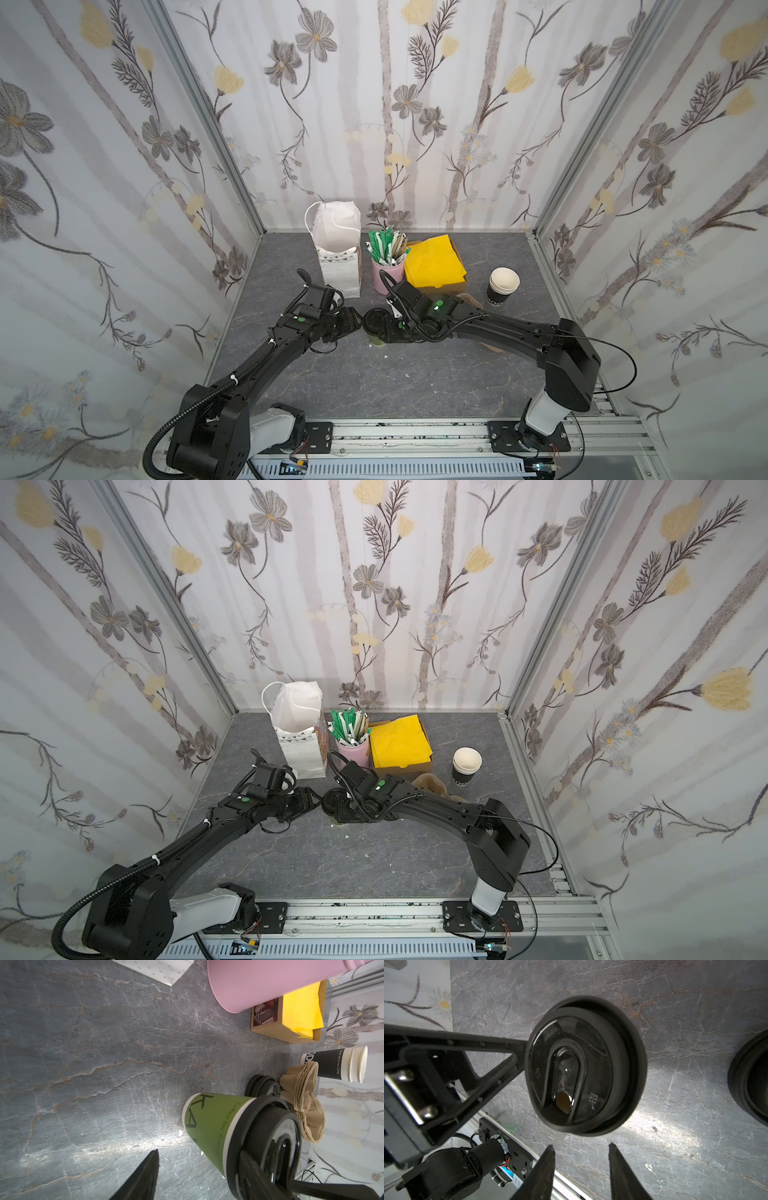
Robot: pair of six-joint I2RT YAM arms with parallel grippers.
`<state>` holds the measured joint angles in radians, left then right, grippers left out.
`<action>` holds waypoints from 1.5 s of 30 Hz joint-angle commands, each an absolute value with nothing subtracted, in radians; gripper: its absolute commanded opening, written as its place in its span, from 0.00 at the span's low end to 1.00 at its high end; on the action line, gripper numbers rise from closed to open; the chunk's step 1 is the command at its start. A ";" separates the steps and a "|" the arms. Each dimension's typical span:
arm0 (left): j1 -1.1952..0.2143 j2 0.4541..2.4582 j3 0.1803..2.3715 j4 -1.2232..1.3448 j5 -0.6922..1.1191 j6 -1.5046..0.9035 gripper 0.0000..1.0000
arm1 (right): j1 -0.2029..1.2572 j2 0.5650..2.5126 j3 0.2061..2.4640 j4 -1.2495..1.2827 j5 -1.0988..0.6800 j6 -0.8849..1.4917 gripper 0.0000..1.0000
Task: Pack a coffee takeout order
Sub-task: Close the lid on the coffee cup.
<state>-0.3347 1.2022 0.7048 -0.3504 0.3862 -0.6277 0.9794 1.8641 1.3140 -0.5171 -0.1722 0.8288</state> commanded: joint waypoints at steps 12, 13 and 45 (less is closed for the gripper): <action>-0.334 1.201 0.711 -0.371 0.387 -0.618 0.63 | 0.970 1.867 1.294 -0.447 -0.135 0.871 0.42; -0.334 1.202 0.712 -0.372 0.388 -0.619 0.63 | 0.969 1.868 1.292 -0.447 -0.138 0.871 0.42; -0.339 1.216 0.730 -0.373 0.400 -0.615 0.63 | 0.937 1.833 1.206 -0.356 -0.147 0.929 0.41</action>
